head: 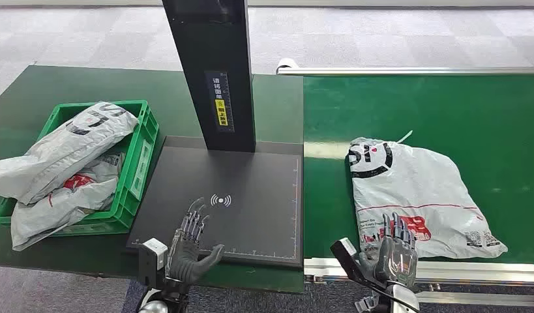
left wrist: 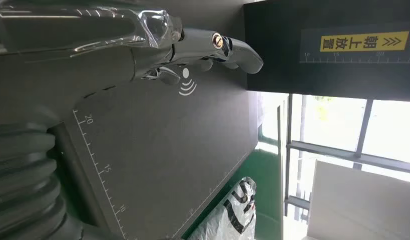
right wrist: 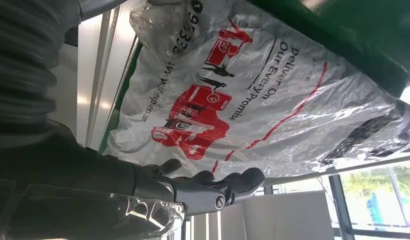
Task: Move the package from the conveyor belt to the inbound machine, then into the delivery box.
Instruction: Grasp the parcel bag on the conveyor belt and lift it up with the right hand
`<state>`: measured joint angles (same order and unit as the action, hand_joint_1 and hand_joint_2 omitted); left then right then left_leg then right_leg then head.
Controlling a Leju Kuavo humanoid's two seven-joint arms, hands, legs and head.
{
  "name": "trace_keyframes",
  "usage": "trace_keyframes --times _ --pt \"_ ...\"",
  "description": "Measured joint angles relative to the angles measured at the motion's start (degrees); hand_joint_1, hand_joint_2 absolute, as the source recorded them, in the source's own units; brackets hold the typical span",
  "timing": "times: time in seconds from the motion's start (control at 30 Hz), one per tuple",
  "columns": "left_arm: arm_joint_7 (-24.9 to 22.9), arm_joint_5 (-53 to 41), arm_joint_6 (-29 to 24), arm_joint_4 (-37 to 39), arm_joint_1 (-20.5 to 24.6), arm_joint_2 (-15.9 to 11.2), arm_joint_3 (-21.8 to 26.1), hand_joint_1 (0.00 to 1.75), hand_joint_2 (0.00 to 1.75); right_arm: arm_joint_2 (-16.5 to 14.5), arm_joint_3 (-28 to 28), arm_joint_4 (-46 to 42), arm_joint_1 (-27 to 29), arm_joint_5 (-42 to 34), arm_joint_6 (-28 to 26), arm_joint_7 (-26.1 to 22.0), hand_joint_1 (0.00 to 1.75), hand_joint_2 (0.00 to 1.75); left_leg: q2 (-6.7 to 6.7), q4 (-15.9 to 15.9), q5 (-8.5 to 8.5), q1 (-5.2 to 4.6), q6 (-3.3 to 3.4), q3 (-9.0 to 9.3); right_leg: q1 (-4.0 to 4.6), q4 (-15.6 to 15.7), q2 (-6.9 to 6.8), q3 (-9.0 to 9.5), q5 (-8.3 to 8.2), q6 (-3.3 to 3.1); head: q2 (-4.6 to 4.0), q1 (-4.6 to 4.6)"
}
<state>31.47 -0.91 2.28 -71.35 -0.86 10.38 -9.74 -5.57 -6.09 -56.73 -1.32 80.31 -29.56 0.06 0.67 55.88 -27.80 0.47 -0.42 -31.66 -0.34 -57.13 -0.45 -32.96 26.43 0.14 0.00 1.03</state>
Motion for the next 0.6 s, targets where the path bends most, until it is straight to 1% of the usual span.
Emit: trace_keyframes --times 0.4,0.6 --pt "0.0 -0.3 0.2 -0.3 0.0 0.0 0.2 0.00 1.75 -0.3 -3.5 0.0 0.0 -2.4 -0.1 -2.8 0.00 1.75 0.00 0.0 0.00 0.00 0.00 0.00 0.00 0.0 0.00 0.00 0.00 0.00 0.00 0.00" --pt "-0.1 -0.4 0.4 -0.6 -0.1 0.0 0.5 0.00 1.75 -0.6 -4.4 -0.1 0.0 -2.5 -0.1 -3.0 0.00 1.75 0.00 0.0 0.00 0.00 0.00 0.00 0.00 0.0 0.00 0.00 0.00 0.00 0.00 0.00"
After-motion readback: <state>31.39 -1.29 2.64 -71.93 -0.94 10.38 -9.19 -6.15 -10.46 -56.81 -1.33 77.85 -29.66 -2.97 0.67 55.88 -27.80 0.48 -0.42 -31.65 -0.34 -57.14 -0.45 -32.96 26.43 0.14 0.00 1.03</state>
